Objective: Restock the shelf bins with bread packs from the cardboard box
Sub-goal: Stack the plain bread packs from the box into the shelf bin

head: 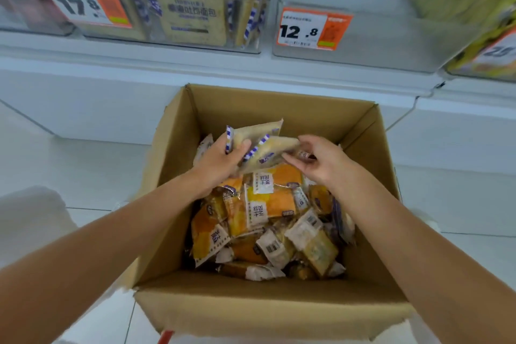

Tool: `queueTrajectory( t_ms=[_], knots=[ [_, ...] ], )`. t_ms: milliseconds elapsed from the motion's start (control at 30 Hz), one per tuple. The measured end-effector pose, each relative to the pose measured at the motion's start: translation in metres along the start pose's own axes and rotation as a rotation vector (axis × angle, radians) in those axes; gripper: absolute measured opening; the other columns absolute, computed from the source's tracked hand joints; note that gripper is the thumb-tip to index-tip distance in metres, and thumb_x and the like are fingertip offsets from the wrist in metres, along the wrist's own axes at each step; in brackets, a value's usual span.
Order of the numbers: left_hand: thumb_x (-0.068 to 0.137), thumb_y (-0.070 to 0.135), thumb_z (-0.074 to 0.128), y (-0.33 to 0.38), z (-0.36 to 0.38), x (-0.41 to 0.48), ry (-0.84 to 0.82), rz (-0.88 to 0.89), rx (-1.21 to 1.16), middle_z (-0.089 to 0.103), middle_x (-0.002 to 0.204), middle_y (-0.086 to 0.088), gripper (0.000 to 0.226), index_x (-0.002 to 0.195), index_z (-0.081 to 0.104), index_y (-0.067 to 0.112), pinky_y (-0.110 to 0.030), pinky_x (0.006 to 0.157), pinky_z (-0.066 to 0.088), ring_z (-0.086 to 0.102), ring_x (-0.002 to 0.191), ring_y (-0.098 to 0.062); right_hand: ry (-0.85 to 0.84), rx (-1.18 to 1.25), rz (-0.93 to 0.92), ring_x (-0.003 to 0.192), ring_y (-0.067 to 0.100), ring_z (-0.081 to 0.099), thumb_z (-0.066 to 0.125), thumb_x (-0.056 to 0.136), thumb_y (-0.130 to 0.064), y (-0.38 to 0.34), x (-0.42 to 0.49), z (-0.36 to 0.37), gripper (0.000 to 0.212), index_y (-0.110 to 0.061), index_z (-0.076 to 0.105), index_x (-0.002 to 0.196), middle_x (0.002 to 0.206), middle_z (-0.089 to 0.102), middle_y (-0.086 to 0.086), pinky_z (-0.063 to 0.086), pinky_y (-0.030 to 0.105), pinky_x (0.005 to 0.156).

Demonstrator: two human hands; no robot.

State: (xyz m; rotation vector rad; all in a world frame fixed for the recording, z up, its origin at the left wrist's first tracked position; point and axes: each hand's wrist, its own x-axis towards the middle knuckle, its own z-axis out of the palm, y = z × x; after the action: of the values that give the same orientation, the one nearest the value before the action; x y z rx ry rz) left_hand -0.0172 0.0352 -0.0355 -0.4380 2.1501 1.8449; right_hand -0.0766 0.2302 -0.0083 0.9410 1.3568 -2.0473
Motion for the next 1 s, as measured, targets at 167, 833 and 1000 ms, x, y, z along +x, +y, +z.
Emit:
queueTrajectory(
  t_ms=[167,833,1000],
  knots=[
    [0.073,0.069,0.068,0.023,0.014,-0.019,-0.098,-0.021,-0.077,0.063,0.121,0.002,0.075,0.130,0.044,0.026,-0.043,0.082,0.060,0.069,0.102,-0.016,-0.129,0.088,0.018,0.114,0.042,0.054,0.054,0.096,-0.004,-0.009,-0.031,0.025,0.012,-0.006,0.054,0.107,0.120,0.054,0.022,0.058,0.042,0.085],
    [0.078,0.020,0.077,0.127,-0.083,-0.023,0.053,0.239,0.118,0.068,0.094,0.001,0.042,0.117,0.060,0.017,-0.022,0.054,0.050,0.064,0.073,-0.011,-0.374,-0.684,-0.586,0.105,0.017,0.067,0.092,0.055,-0.037,-0.049,-0.069,0.093,0.085,-0.013,0.054,0.128,0.117,0.069,0.001,0.051,0.043,0.097],
    [0.090,0.032,0.068,0.182,-0.150,-0.007,0.403,0.619,0.214,0.062,0.103,0.008,0.031,0.117,0.059,0.020,-0.027,0.083,0.052,0.060,0.090,-0.006,-0.353,-0.492,-0.717,0.099,0.024,0.070,0.086,0.066,-0.013,-0.102,-0.091,0.147,0.056,-0.009,0.063,0.117,0.108,0.073,0.007,0.055,0.045,0.090]
  ],
)
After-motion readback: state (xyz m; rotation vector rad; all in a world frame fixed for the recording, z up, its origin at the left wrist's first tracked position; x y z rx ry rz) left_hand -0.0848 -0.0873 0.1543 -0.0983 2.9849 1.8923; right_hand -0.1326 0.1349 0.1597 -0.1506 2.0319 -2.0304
